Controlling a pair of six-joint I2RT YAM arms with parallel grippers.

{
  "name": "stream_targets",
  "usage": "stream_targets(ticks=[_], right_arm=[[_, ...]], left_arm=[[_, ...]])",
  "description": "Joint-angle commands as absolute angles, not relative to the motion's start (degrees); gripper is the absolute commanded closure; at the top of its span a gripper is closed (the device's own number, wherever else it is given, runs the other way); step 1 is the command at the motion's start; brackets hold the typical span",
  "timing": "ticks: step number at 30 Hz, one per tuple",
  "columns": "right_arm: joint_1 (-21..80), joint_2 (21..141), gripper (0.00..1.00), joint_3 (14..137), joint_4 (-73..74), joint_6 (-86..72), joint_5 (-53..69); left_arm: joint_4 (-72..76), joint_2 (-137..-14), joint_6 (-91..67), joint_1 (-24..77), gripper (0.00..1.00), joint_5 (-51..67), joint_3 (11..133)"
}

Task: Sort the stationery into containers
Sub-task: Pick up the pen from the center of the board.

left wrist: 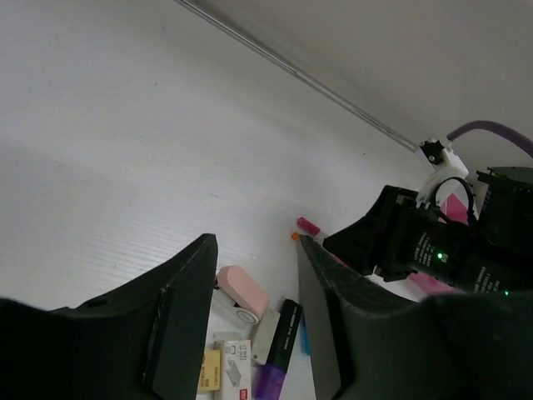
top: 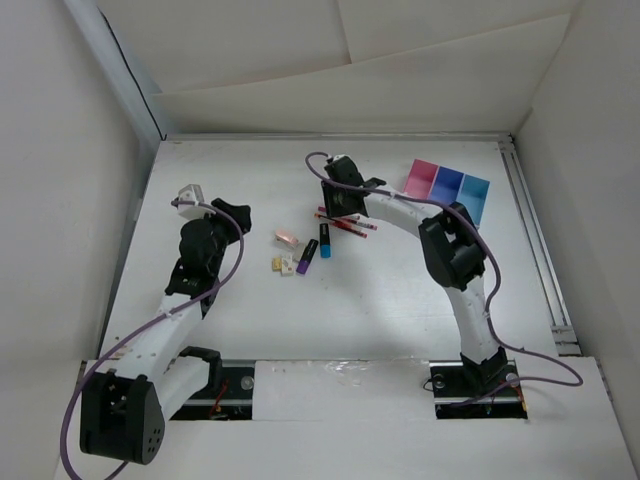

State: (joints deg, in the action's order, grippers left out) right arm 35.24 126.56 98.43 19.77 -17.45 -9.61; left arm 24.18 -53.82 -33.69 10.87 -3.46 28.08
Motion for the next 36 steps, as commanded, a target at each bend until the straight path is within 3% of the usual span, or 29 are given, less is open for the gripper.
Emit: stream_targets(ticks=[1, 10, 24, 29, 32, 36], right_arm=[[34.7, 127.9, 0.54, 104.6, 24.1, -15.0, -9.2], [35.2, 132.6, 0.49, 110.8, 27.2, -14.0, -14.6], [35.2, 137.5, 0.47, 117.4, 30.3, -10.9, -11.4], [34.2, 140.0, 0.57, 121.0, 30.3, -9.7, -12.0], [33.6, 140.0, 0.57, 121.6, 30.2, -9.7, -12.0], [33.0, 140.6, 0.76, 121.0, 30.1, -9.7, -12.0]], left_arm=[[27.1, -52.9, -32.4, 11.0, 0.6, -1.8, 26.2], [28.2, -52.4, -31.3, 11.5, 0.45, -0.6, 24.4], [30.0, -53.4, -31.3, 11.5, 0.42, -0.6, 23.4], [30.1, -53.4, -31.3, 11.5, 0.42, -0.6, 23.4], [30.6, -54.1, -31.3, 11.5, 0.42, -0.1, 23.4], [30.6, -54.6, -31.3, 11.5, 0.42, 0.4, 23.4]])
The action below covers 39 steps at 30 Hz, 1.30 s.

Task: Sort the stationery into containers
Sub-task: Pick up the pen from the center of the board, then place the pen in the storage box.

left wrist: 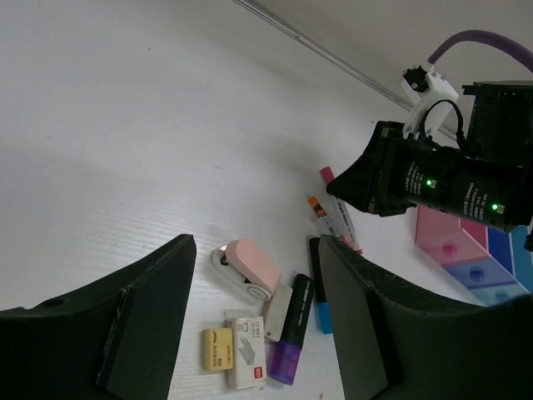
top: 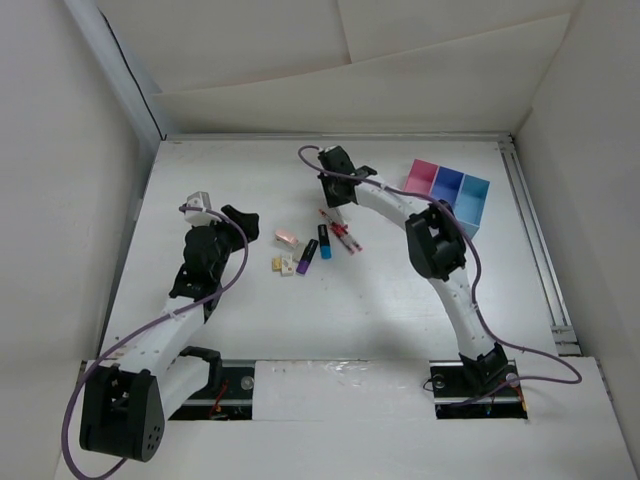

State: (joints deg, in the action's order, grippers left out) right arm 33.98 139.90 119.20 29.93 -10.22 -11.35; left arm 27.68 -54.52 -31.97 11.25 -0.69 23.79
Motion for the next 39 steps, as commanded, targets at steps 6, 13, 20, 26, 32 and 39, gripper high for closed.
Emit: stream_targets(ticks=[6, 13, 20, 26, 32, 39], right_arm=[[31.5, 138.0, 0.98, 118.7, 25.8, -9.1, -12.0], [29.8, 129.3, 1.0, 114.6, 18.4, -9.8, -14.4], [22.3, 110.3, 1.0, 100.1, 8.9, -21.0, -16.4], [11.3, 104.2, 1.0, 91.3, 5.7, -31.0, -19.9], [6.2, 105.4, 1.0, 87.8, 4.7, -34.2, -16.7], [7.9, 108.0, 1.0, 87.8, 4.7, -33.0, -17.4]], left_arm=[[30.6, -55.1, -31.3, 11.5, 0.43, 0.4, 23.4], [31.1, -55.1, -31.8, 11.5, 0.43, 0.4, 23.4], [31.6, -56.8, -32.3, 11.5, 0.46, 3.7, 23.9], [32.4, -56.1, -31.7, 11.5, 0.46, 6.5, 23.9], [37.1, -55.3, -28.7, 14.0, 0.47, 11.9, 23.4], [40.1, -48.3, -25.8, 17.0, 0.42, 14.1, 21.0]])
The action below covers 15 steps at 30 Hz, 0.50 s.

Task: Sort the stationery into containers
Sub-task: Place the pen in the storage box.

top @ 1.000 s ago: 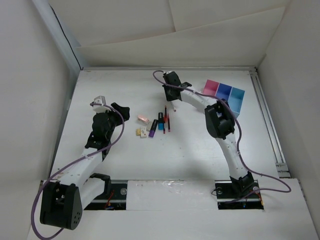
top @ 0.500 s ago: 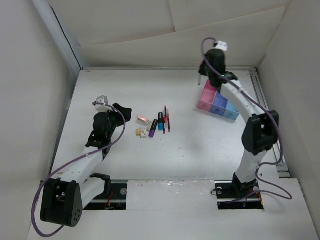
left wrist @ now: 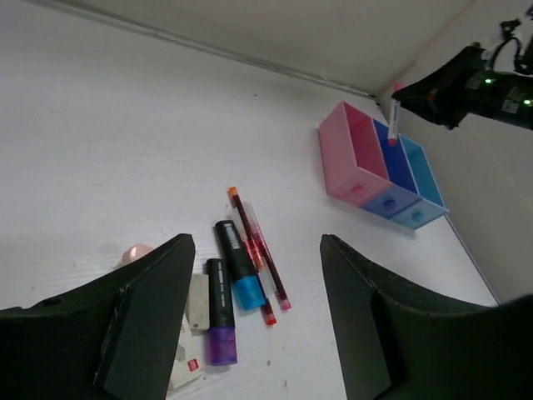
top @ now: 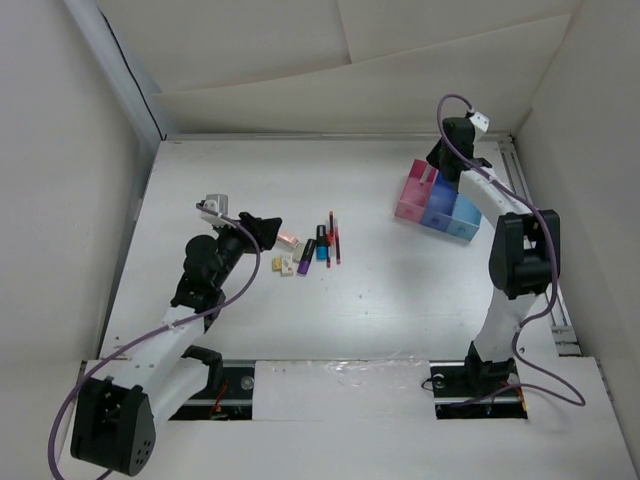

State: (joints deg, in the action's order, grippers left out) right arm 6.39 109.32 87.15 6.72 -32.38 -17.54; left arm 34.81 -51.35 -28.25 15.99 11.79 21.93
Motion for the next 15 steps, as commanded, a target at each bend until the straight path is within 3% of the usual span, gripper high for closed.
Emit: stream_targets(ticks=[1, 15], right_arm=[[7.9, 108.7, 1.0, 87.8, 4.7, -33.0, -18.0], [10.3, 112.9, 0.97, 89.5, 7.2, -30.7, -21.4]], left_arm=[[40.1, -46.2, -25.1, 17.7, 0.4, 14.1, 21.0], [37.3, -35.4, -25.0, 17.7, 0.3, 9.5, 18.8]])
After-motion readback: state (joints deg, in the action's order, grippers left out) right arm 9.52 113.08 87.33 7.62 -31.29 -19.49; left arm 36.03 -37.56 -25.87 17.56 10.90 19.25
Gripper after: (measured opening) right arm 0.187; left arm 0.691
